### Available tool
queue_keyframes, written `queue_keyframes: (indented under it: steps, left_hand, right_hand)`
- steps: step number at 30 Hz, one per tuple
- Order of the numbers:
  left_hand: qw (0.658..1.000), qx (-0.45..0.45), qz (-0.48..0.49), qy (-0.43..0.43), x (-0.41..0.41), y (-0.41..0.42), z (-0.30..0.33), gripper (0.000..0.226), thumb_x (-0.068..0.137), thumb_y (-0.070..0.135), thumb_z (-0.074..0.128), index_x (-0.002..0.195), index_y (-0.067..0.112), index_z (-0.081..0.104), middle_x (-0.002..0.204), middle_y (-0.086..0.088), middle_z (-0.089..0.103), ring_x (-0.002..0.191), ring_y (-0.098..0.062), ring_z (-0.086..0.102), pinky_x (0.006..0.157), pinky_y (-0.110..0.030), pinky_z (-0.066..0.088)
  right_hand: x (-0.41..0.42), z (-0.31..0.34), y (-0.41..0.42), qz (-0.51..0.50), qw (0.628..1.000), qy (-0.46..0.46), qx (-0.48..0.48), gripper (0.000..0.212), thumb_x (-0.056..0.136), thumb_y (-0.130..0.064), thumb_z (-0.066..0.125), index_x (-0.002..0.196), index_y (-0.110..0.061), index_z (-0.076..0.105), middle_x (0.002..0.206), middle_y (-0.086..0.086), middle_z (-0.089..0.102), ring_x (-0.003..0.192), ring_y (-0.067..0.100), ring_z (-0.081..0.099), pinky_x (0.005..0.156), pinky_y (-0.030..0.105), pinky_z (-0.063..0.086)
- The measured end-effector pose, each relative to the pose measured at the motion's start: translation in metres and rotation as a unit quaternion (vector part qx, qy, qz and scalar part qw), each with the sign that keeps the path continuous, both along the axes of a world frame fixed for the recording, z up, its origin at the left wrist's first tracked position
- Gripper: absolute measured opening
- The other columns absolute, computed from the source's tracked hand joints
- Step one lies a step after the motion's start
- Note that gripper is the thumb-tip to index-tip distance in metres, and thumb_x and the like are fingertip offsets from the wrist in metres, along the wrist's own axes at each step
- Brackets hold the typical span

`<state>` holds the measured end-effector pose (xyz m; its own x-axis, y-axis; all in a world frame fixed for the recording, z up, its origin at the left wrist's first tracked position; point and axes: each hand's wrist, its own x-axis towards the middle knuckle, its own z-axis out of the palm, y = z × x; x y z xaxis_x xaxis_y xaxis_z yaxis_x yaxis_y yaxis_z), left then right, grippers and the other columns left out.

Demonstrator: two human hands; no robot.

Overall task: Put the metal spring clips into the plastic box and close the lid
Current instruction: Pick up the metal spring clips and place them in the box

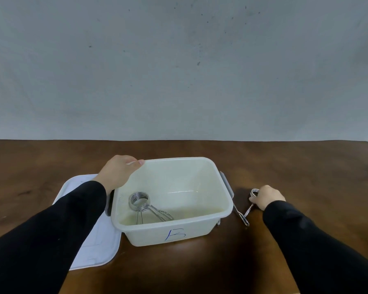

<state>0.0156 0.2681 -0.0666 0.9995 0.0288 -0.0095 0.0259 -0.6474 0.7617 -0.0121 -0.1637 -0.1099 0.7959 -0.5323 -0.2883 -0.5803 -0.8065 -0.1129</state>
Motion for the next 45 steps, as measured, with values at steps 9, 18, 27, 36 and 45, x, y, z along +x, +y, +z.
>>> queue_keyframes:
  steps: [9, 18, 27, 36, 45]
  left_hand:
    - [1.0, 0.018, 0.004, -0.001, -0.002, -0.001, 0.003, 0.035, 0.096, 0.047, 0.058, 0.097, 0.017, 0.075, 0.085, -0.002, 0.071, 0.066, -0.015, 0.056, 0.058, -0.028, 0.041]
    - [1.0, 0.003, 0.003, -0.002, -0.002, -0.001, 0.002, 0.035, 0.096, 0.046, 0.058, 0.099, 0.016, 0.075, 0.083, 0.001, 0.069, 0.065, -0.011, 0.055, 0.056, -0.026, 0.04]
    - [1.0, -0.016, -0.002, 0.011, -0.001, 0.0, 0.0, 0.035, 0.095, 0.048, 0.059, 0.097, 0.017, 0.074, 0.095, -0.008, 0.073, 0.083, -0.023, 0.064, 0.063, -0.027, 0.044]
    - [1.0, -0.028, -0.001, 0.003, -0.001, 0.001, -0.003, 0.036, 0.095, 0.048, 0.059, 0.097, 0.016, 0.075, 0.095, -0.004, 0.073, 0.088, -0.025, 0.064, 0.065, -0.028, 0.045]
    - [1.0, -0.022, 0.01, 0.006, 0.0, 0.0, -0.002, 0.036, 0.095, 0.049, 0.059, 0.098, 0.017, 0.075, 0.086, 0.004, 0.068, 0.067, -0.012, 0.054, 0.059, -0.027, 0.04]
  right_hand:
    - [0.008, -0.005, -0.002, 0.01, 0.999, -0.036, 0.004, 0.027, 0.086, -0.036, 0.071, 0.083, -0.01, 0.066, 0.08, 0.009, 0.069, 0.078, 0.028, 0.069, 0.073, 0.036, 0.059]
    - [0.008, 0.125, 0.05, 0.134, 0.953, -0.269, 0.031, 0.021, 0.09, -0.033, 0.063, 0.085, -0.015, 0.072, 0.075, 0.005, 0.069, 0.069, 0.024, 0.064, 0.064, 0.031, 0.05]
    - [-0.01, 0.138, 0.189, 0.353, 0.929, -0.105, 0.04, 0.025, 0.082, -0.039, 0.069, 0.079, -0.015, 0.074, 0.073, 0.005, 0.071, 0.069, 0.026, 0.065, 0.06, 0.028, 0.047]
    - [0.016, 0.029, 0.198, 0.329, 0.942, 0.037, -0.047, 0.035, 0.089, -0.038, 0.058, 0.063, -0.018, 0.045, 0.06, -0.002, 0.049, 0.067, 0.025, 0.054, 0.064, 0.028, 0.041]
    - [0.022, 0.012, 0.201, 0.354, 0.928, 0.065, -0.095, 0.036, 0.088, -0.036, 0.059, 0.061, -0.018, 0.043, 0.06, -0.002, 0.046, 0.068, 0.026, 0.054, 0.067, 0.029, 0.042]
